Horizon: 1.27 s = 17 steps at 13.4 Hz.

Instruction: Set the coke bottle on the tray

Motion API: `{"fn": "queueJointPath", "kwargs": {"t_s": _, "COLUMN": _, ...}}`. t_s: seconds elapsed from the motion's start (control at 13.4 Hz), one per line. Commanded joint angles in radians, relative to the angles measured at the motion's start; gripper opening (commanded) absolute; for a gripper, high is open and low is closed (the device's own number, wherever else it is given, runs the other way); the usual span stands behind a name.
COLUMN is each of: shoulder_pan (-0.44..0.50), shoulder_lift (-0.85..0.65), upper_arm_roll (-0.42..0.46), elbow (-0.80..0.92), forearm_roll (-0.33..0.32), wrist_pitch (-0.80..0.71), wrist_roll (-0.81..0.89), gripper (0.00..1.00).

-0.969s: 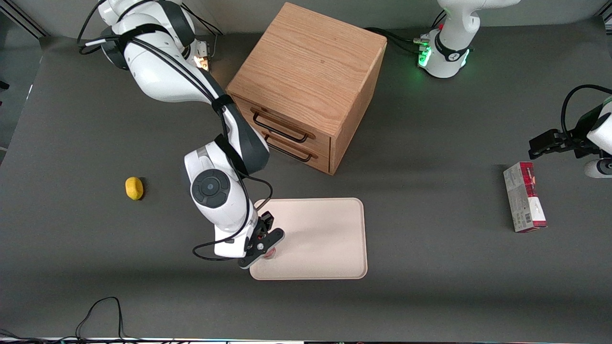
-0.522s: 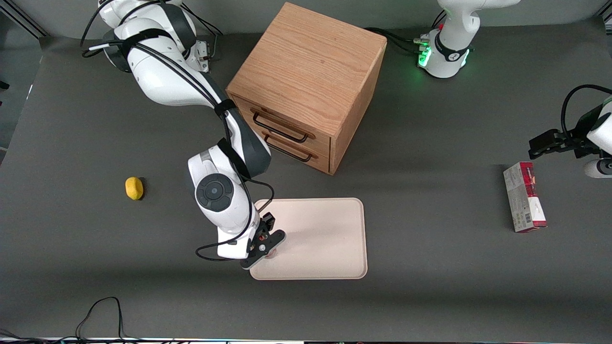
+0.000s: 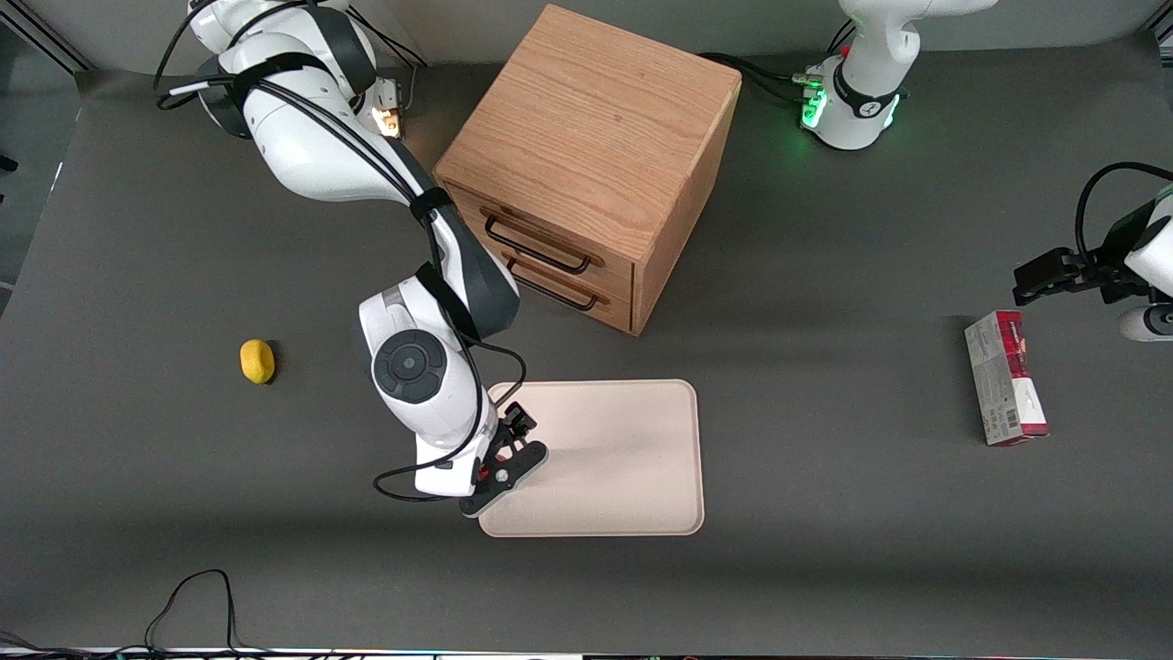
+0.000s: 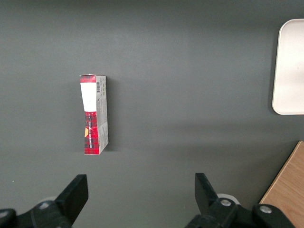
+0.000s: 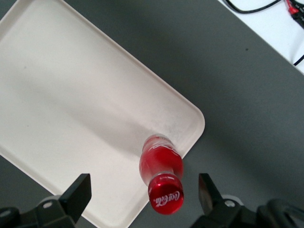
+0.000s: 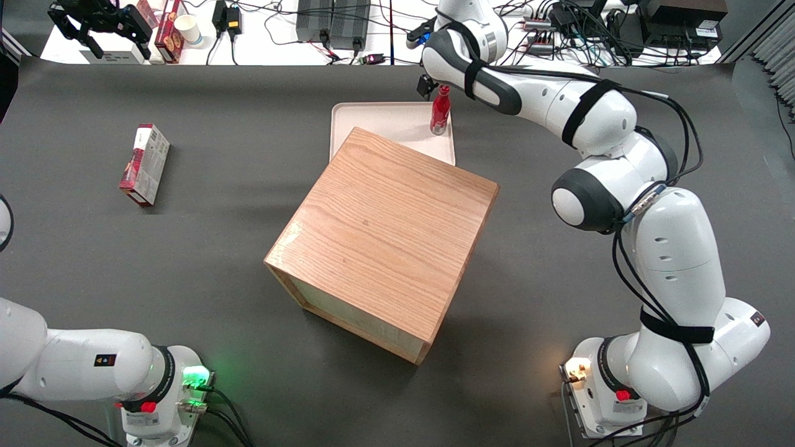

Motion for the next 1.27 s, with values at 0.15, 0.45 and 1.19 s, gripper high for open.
{"fn": "queueJointPath", "kwargs": {"t_s": 0.15, "shoulder_pan": 0.011, "shoulder_lift": -0.159, "upper_arm_roll": 0.001, "elbow": 0.005, "forearm_roll": -0.024, "wrist_pitch": -0.167, "wrist_roll": 0.029, "gripper": 1.00}}
{"fn": "queueJointPath", "kwargs": {"t_s": 0.45, "shoulder_pan": 0.000, "shoulder_lift": -0.302, "upper_arm_roll": -0.001, "elbow": 0.004, "forearm_roll": -0.024, "wrist_pitch": -0.362, "wrist_roll": 0.029, "gripper": 1.00}}
{"fn": "queueJointPath", "kwargs": {"t_s": 1.19, "shoulder_pan": -0.112, "shoulder_lift": -0.654, "upper_arm_roll": -0.074, "elbow": -0.322, "forearm_roll": -0.016, "wrist_pitch": -0.410, "wrist_roll": 0.014, "gripper": 1.00}}
